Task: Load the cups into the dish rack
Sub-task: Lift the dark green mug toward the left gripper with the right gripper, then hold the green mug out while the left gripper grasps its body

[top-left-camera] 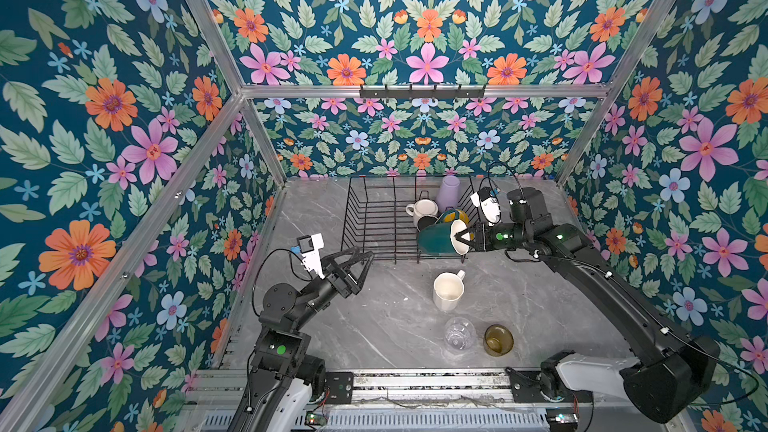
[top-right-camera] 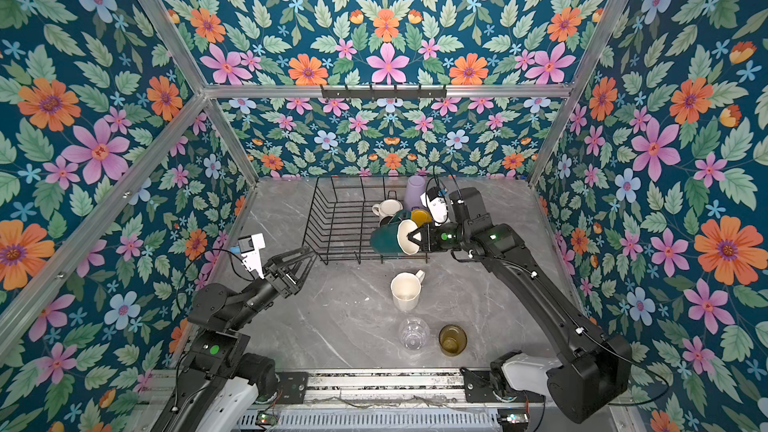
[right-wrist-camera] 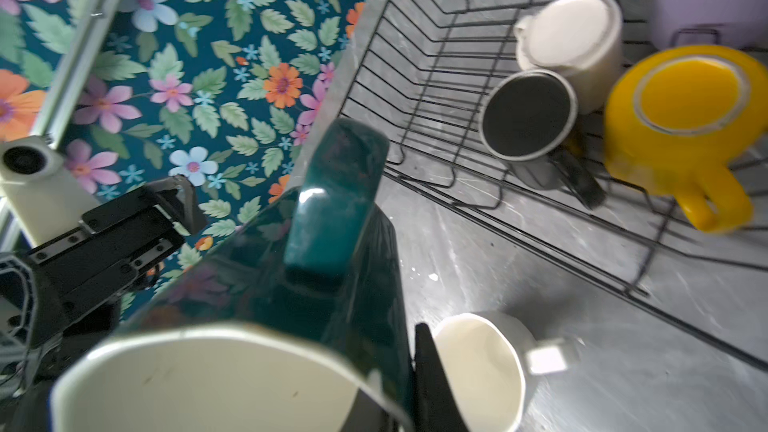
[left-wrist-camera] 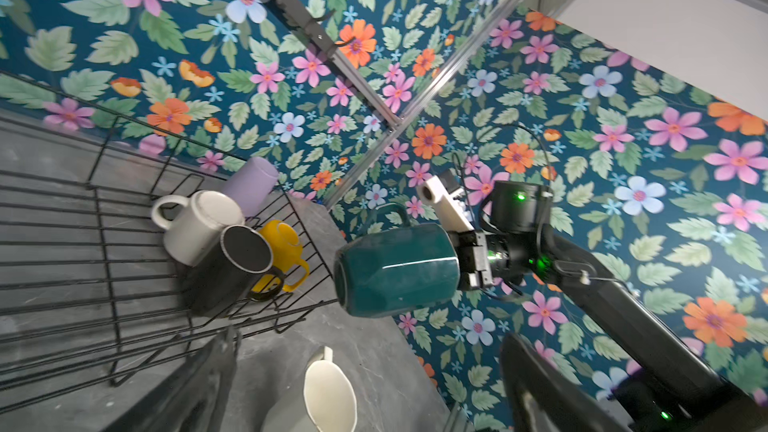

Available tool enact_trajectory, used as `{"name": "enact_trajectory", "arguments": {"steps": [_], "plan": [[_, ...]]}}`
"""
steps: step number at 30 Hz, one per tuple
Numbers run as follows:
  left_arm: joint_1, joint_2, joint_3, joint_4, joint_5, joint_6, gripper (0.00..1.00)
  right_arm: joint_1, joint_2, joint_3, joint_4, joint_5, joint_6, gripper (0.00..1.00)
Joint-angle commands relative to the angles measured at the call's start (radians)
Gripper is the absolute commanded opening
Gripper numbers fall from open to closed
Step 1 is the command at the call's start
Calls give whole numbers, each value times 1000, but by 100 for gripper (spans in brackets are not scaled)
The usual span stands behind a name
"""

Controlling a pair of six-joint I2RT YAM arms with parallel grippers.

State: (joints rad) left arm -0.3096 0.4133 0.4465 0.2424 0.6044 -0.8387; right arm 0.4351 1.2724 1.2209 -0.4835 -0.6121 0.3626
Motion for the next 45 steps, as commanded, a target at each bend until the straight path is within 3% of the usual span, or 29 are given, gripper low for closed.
{"name": "enact_trajectory", "arguments": {"steps": [1, 11, 20, 45], "plan": [[0, 10, -2, 107, 97, -10, 100, 1, 24, -9, 311, -225, 26, 0], [0, 60, -20, 199, 177, -45, 100, 8, 89, -23, 533, -395, 55, 0], [0, 115, -21, 326, 266, -101, 100, 46, 121, -36, 601, -436, 5, 0], [0, 164, -5, 378, 350, -117, 100, 159, 217, 59, 615, -560, -25, 0]]}}
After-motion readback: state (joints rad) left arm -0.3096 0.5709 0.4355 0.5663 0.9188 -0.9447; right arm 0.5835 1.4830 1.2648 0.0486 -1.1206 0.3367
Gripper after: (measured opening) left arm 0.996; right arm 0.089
